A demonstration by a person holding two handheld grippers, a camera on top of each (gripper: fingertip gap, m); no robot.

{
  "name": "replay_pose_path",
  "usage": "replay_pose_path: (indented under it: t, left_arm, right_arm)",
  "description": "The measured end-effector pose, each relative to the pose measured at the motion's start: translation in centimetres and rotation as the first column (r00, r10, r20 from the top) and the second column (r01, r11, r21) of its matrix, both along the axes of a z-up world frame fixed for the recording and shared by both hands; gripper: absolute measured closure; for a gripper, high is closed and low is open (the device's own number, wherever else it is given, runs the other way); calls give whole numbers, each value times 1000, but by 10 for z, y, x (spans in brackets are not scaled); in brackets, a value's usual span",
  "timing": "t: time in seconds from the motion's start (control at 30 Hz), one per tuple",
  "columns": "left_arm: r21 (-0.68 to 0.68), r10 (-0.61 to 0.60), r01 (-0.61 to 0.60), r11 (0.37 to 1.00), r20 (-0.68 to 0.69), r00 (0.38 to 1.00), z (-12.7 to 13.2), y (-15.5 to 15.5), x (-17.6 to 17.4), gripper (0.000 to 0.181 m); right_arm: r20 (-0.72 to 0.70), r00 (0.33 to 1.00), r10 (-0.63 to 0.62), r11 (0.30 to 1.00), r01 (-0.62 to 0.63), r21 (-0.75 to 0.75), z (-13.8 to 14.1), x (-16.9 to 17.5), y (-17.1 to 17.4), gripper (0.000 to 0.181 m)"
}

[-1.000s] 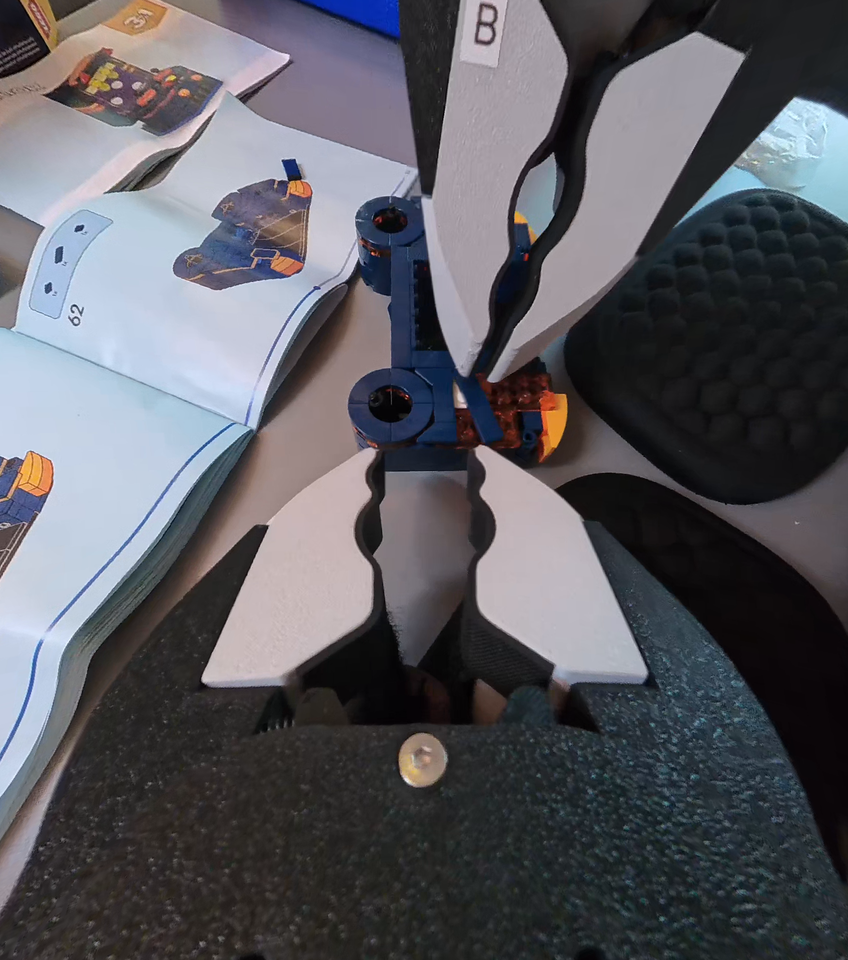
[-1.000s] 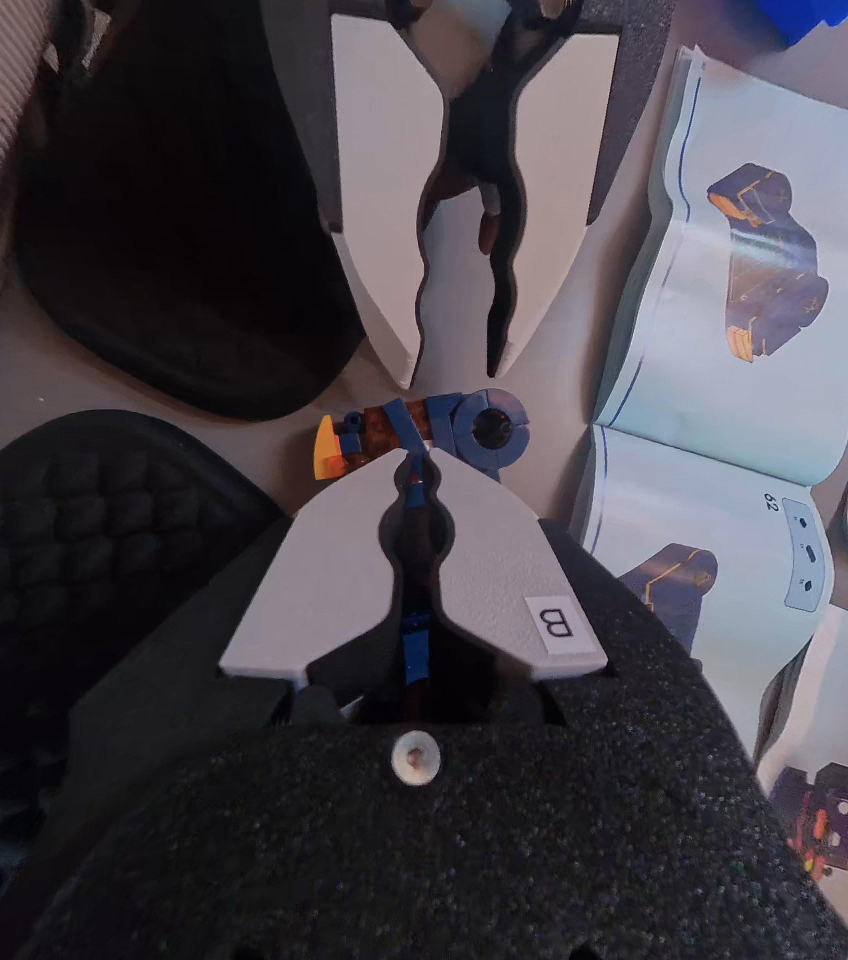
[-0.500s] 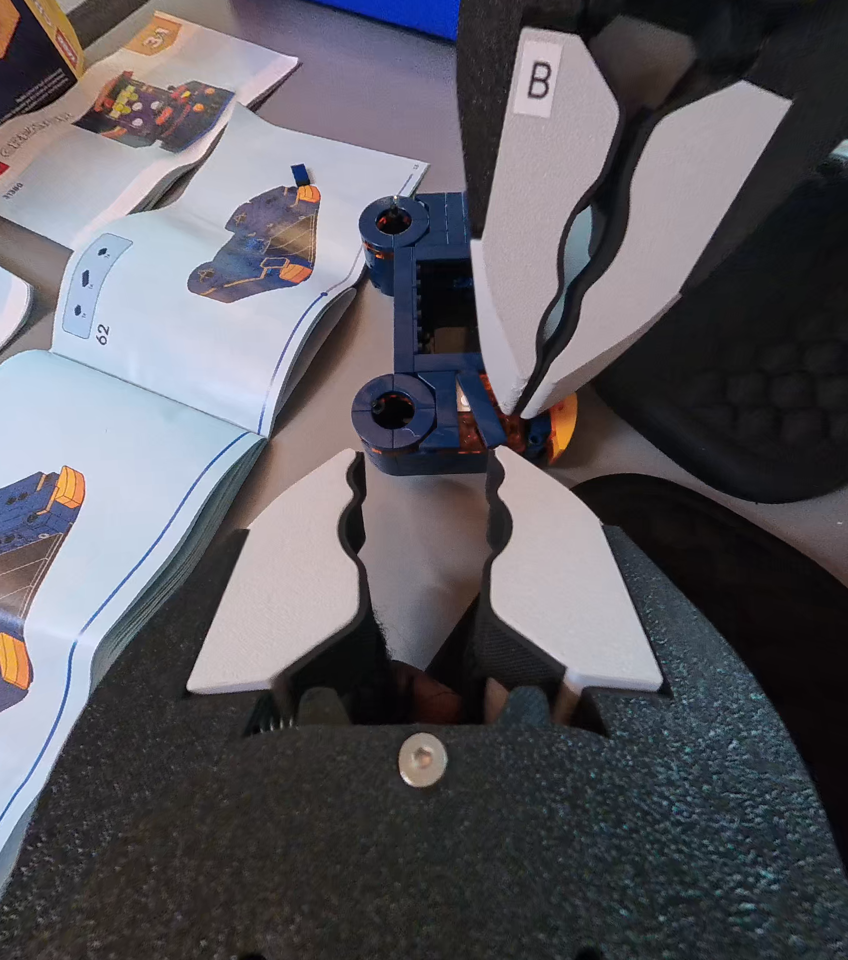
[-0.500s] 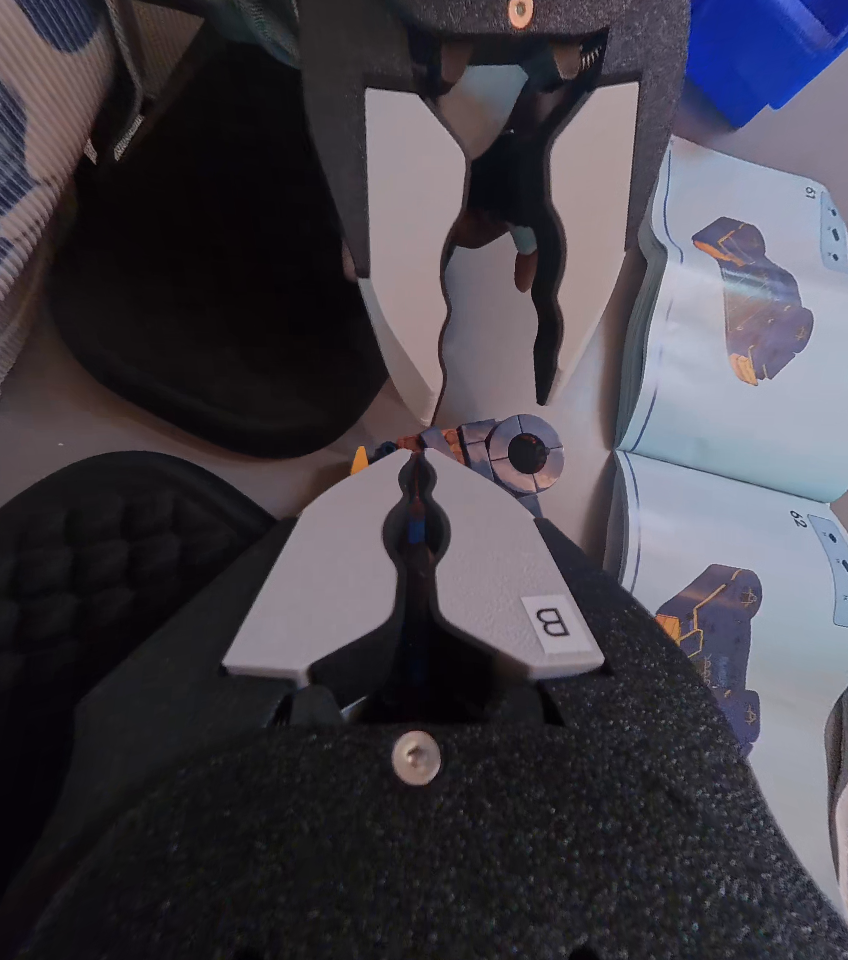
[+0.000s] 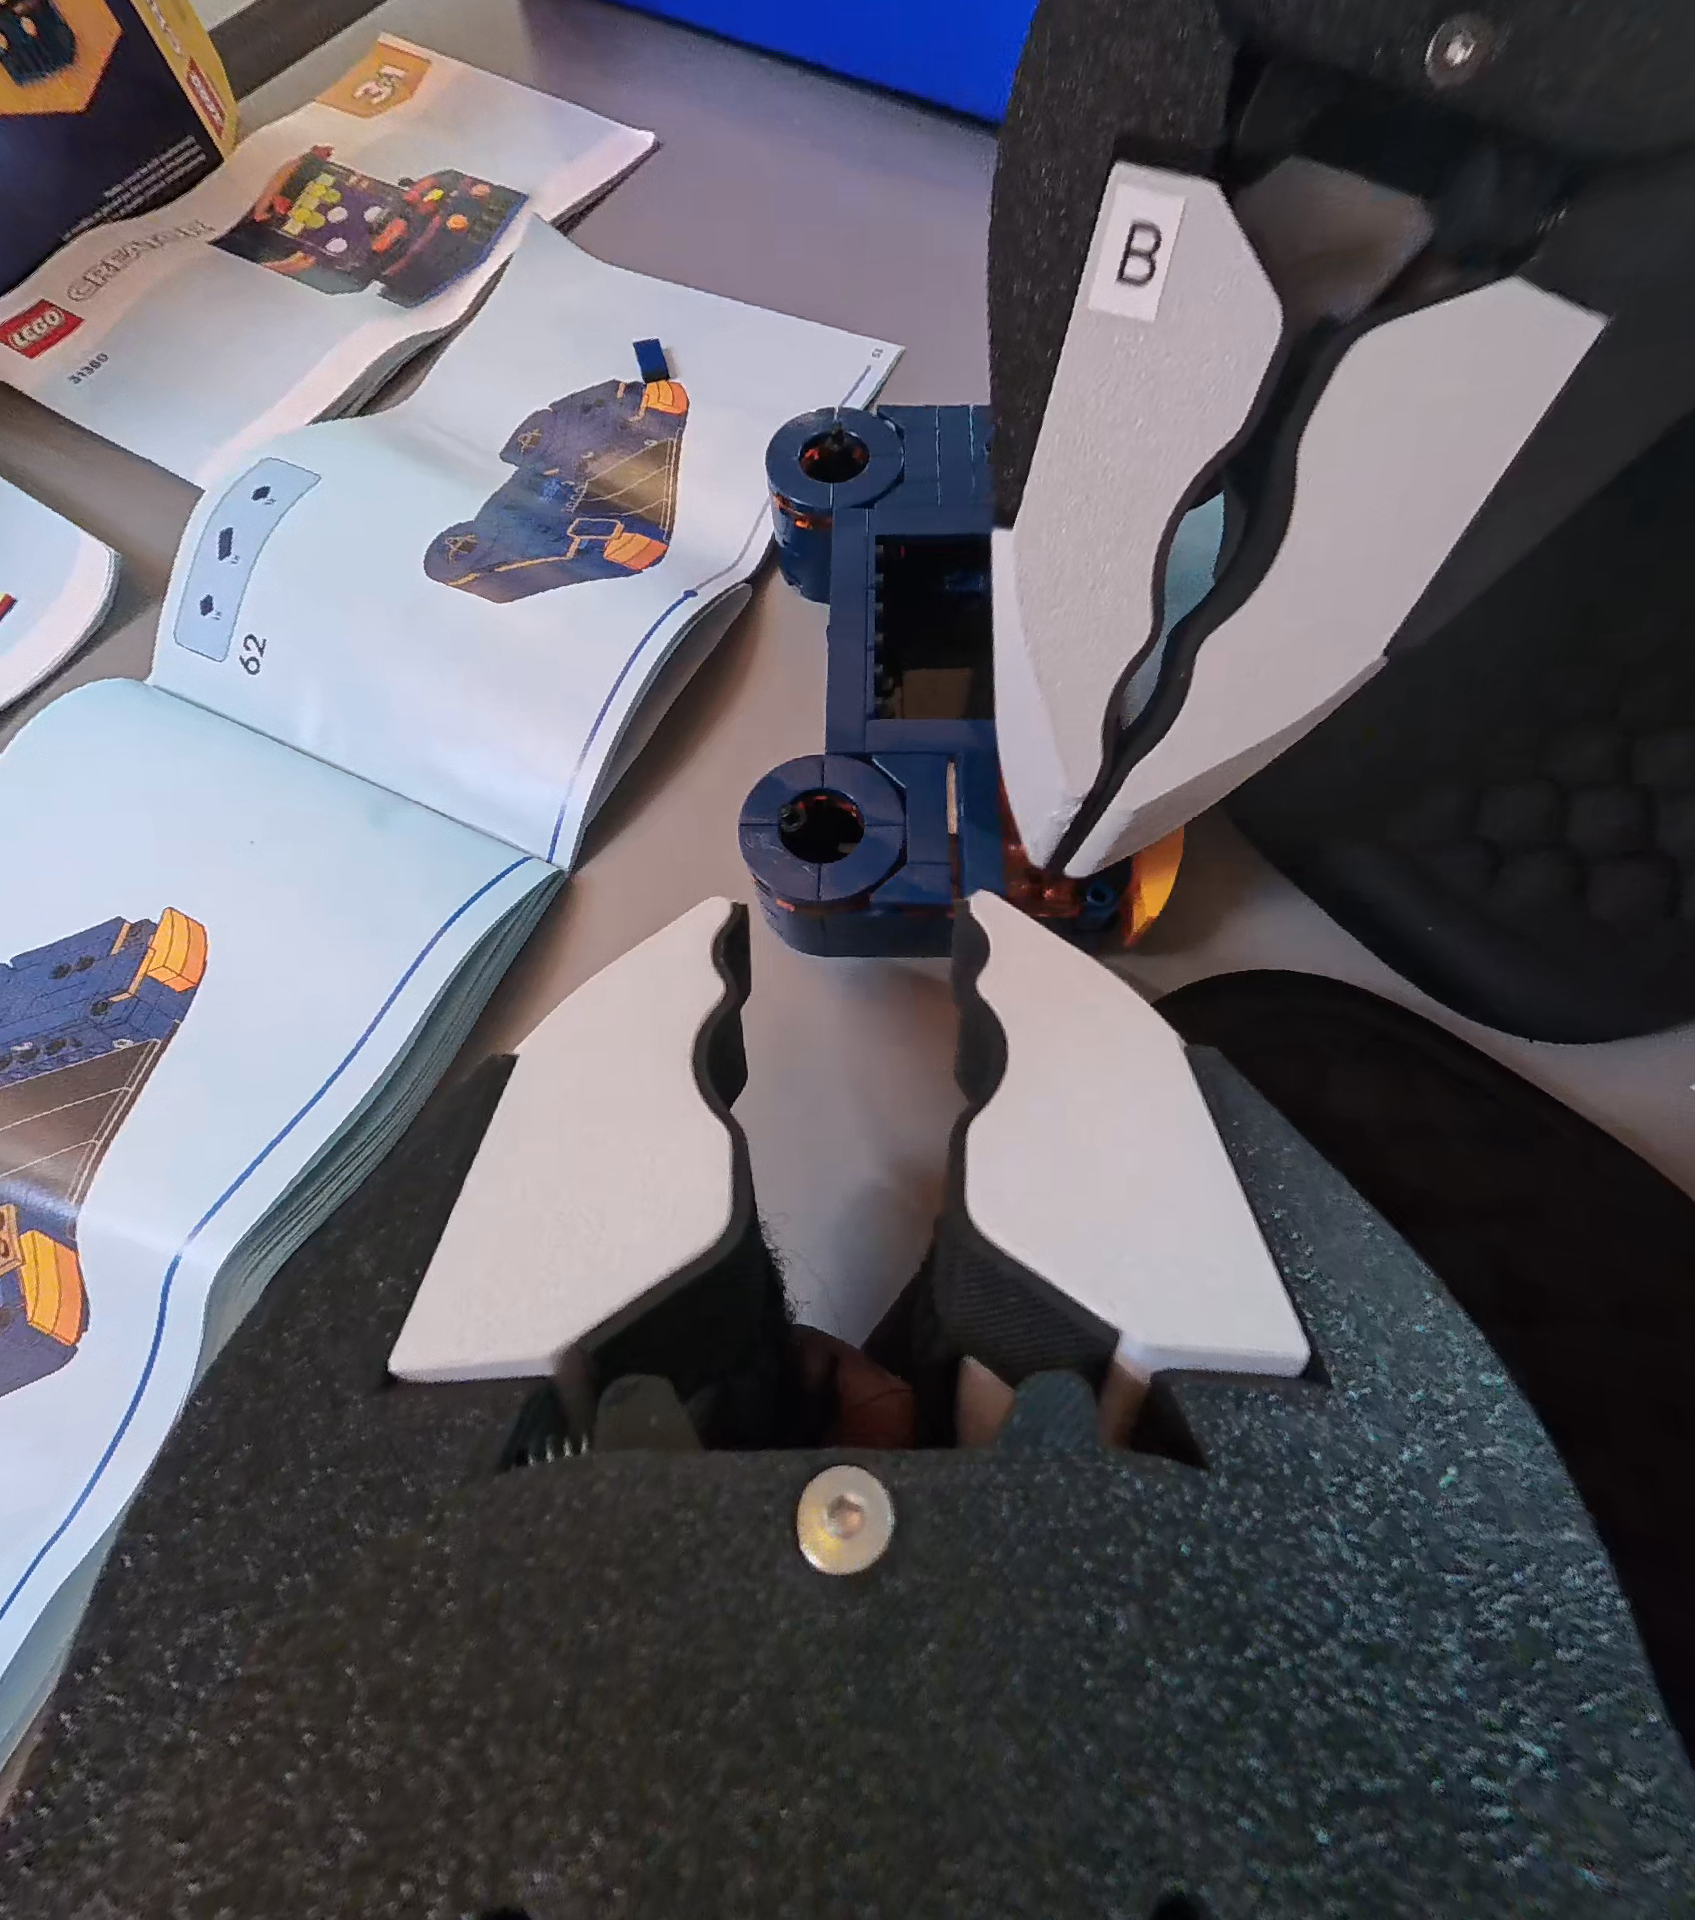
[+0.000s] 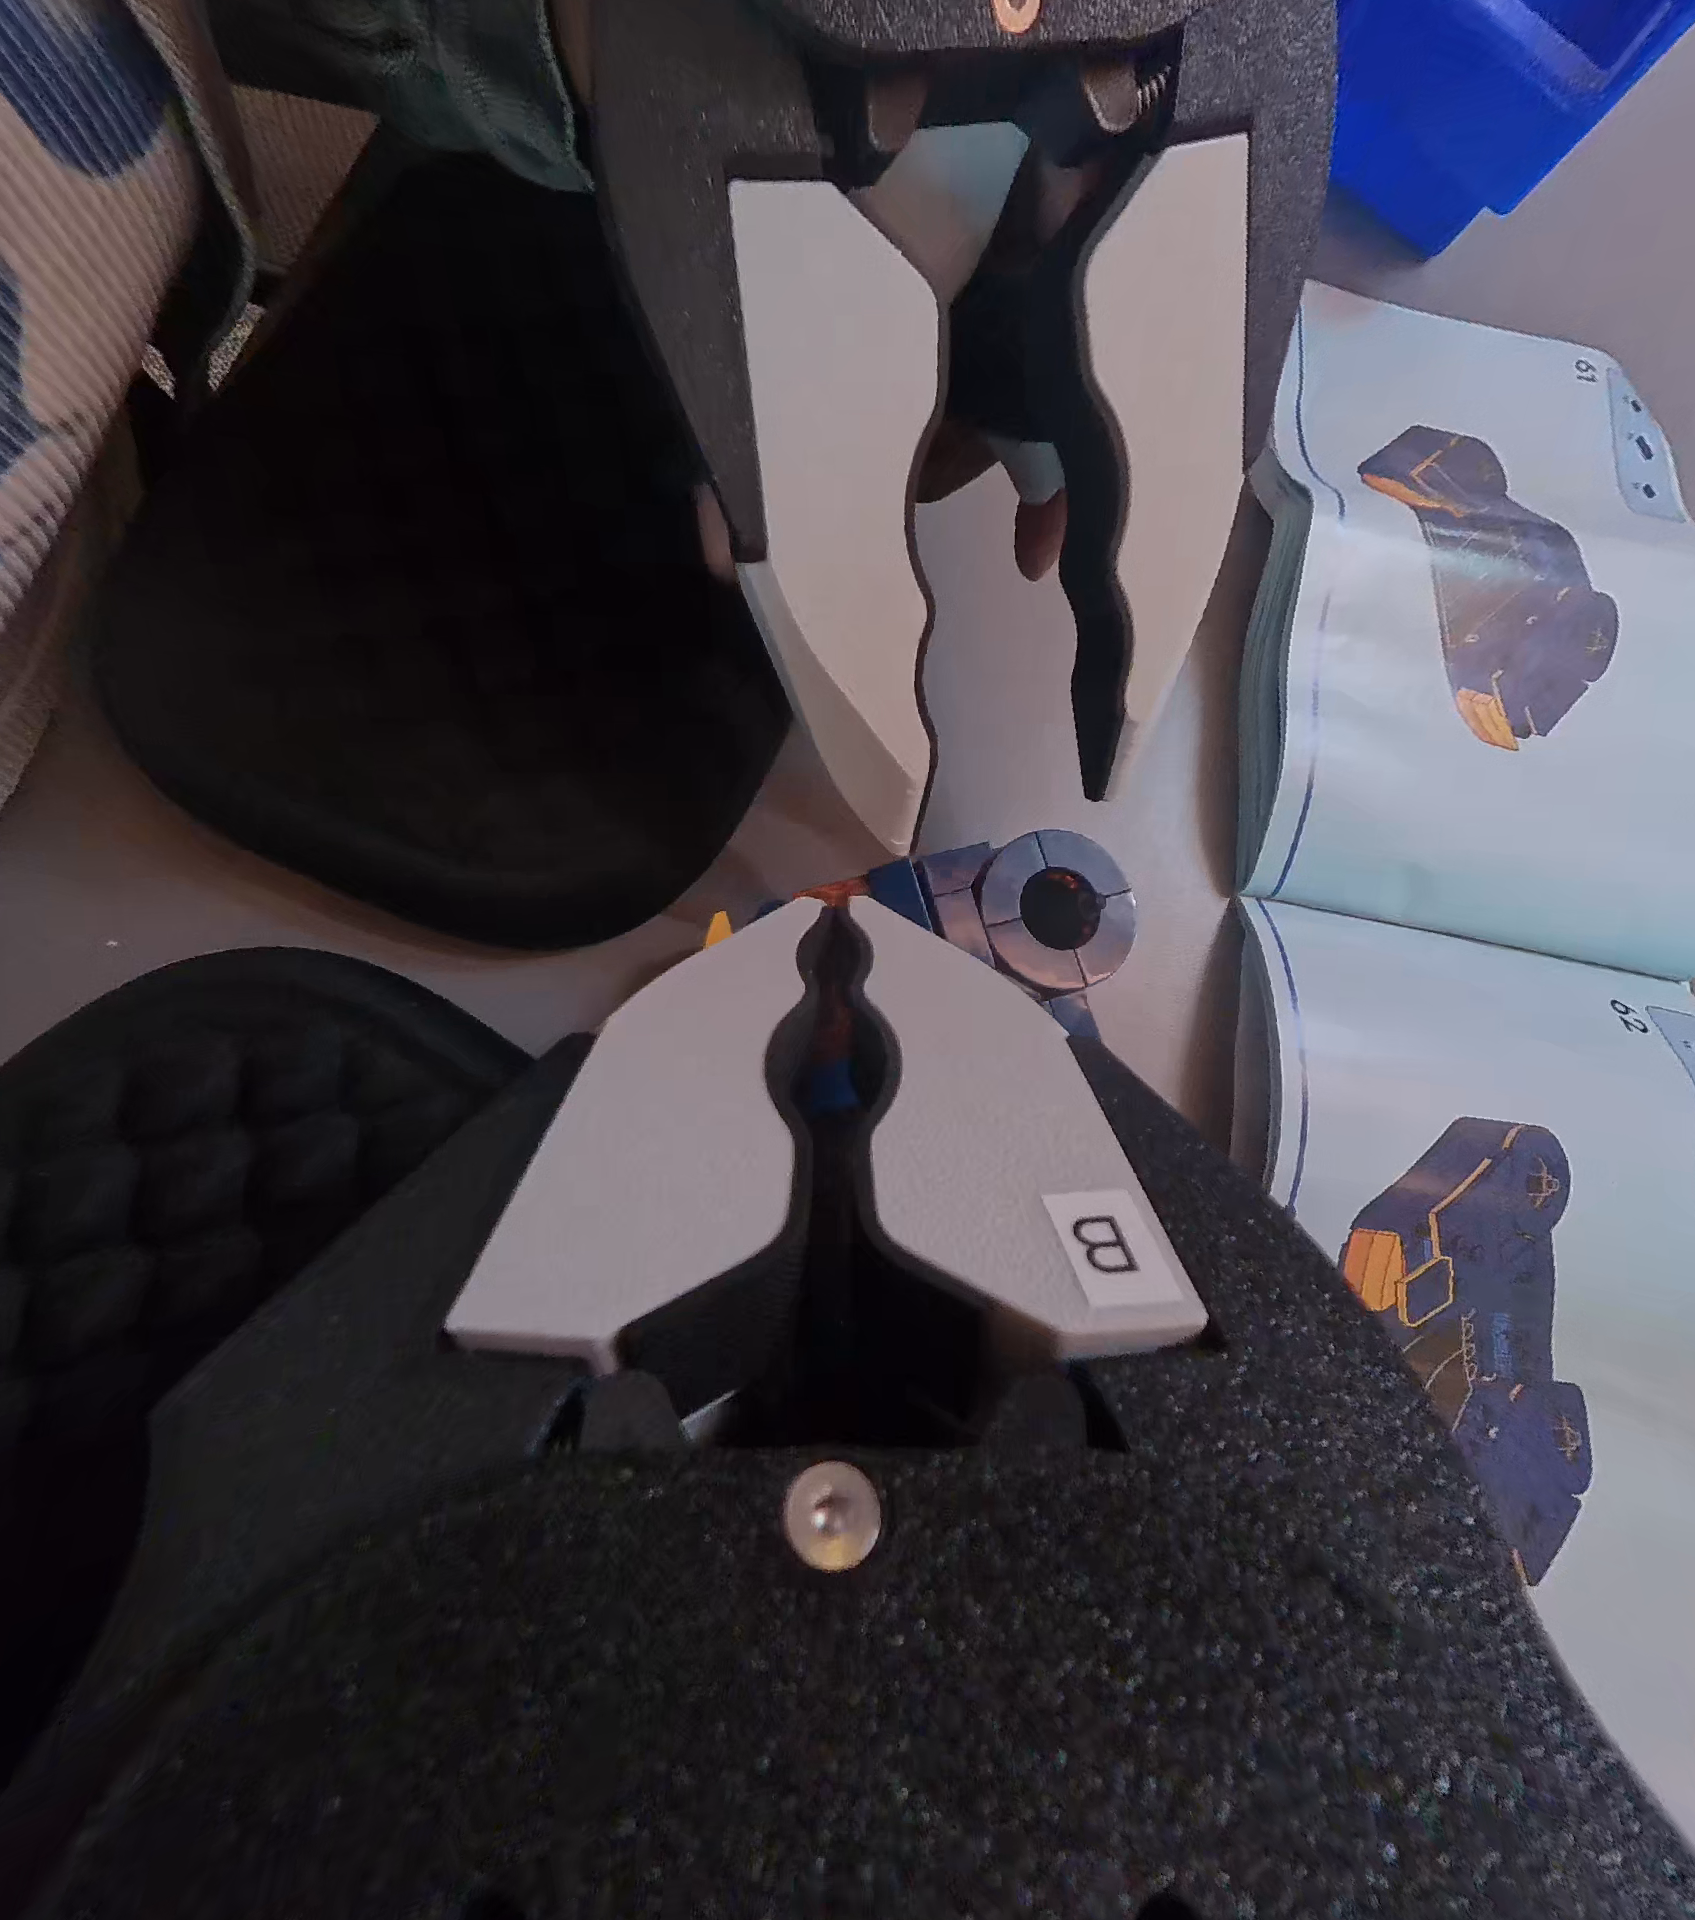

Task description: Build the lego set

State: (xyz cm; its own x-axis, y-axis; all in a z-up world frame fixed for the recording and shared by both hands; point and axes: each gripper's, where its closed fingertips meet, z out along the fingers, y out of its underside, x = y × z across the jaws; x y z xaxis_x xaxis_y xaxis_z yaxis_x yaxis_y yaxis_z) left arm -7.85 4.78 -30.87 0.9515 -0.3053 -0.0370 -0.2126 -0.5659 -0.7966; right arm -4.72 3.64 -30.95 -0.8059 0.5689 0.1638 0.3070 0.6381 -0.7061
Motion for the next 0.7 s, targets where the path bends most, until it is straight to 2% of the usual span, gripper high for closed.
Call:
replay_pose_path:
  t: [0.33,0.7]
  left_arm:
    - [-4,-35,35,999,-10,999,0,1,7,137]
    - [17,-1,0,1000,33,999,4,4,3,143]
  right_arm:
    - [-14,998,-62,997,61,-36,0,-3,13,181]
    - [-24,997,-76,997,75,-35,2,-7,17,181]
